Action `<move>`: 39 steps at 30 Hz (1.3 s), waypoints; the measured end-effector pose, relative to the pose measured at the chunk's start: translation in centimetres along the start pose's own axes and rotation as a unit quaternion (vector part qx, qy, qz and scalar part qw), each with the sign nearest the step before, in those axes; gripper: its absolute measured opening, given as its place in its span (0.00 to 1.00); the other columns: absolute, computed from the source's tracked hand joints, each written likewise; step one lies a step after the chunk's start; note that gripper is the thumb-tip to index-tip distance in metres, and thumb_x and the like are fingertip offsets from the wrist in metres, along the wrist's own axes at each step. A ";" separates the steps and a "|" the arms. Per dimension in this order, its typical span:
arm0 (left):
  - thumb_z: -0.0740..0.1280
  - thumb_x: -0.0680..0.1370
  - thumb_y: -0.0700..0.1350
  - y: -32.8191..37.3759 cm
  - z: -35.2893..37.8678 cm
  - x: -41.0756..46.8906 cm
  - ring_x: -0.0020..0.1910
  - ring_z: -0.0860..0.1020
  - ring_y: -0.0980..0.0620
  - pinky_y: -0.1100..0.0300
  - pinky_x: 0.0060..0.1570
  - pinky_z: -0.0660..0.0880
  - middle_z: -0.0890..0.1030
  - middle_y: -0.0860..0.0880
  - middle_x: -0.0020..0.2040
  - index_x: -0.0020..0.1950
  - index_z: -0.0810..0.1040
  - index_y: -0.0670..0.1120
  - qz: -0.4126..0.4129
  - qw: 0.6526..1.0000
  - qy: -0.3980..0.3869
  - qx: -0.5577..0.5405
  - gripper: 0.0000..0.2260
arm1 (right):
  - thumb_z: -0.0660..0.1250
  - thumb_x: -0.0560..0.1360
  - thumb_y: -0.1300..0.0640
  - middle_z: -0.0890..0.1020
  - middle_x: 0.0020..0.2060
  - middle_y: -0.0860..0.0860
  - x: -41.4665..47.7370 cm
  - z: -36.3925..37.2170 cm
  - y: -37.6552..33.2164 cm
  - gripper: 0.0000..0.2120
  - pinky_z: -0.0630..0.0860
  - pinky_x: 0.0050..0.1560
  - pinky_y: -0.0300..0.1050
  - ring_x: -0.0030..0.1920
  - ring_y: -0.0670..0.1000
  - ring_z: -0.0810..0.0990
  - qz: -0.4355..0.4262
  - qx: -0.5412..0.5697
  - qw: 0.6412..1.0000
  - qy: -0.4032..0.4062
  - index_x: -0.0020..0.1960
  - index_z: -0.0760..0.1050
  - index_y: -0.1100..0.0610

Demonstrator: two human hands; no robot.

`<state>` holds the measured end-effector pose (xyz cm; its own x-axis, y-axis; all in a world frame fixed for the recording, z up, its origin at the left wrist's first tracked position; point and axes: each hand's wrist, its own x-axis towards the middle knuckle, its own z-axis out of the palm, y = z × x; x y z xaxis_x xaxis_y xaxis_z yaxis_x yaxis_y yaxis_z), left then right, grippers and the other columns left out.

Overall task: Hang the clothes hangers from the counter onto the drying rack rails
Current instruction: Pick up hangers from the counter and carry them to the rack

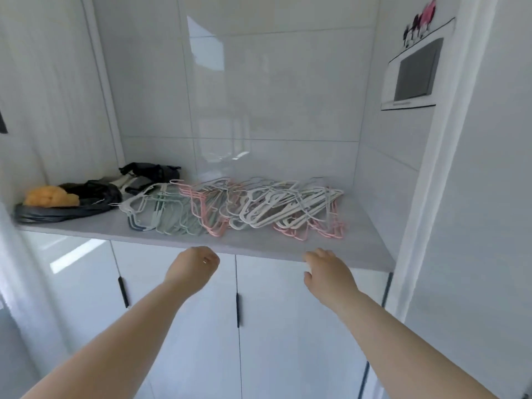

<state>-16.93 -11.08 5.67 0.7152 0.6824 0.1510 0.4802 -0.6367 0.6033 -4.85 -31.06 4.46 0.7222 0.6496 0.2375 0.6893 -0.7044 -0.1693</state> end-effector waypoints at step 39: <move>0.59 0.78 0.36 6.6 5.4 22.1 0.16 0.71 0.59 0.68 0.15 0.65 0.80 0.51 0.36 0.41 0.69 0.47 -0.109 0.976 0.058 -0.181 0.08 | 0.53 0.65 0.52 0.84 0.40 0.52 23.5 9.5 5.8 0.19 0.78 0.47 0.55 0.37 0.54 0.83 -0.040 0.030 0.996 0.080 0.38 0.81 0.55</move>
<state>4.76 -2.12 8.78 0.5443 0.8366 0.0622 0.3884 -0.3171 0.8652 16.66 -17.12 -0.04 0.6498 0.6460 0.4005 0.7500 -0.6306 -0.1998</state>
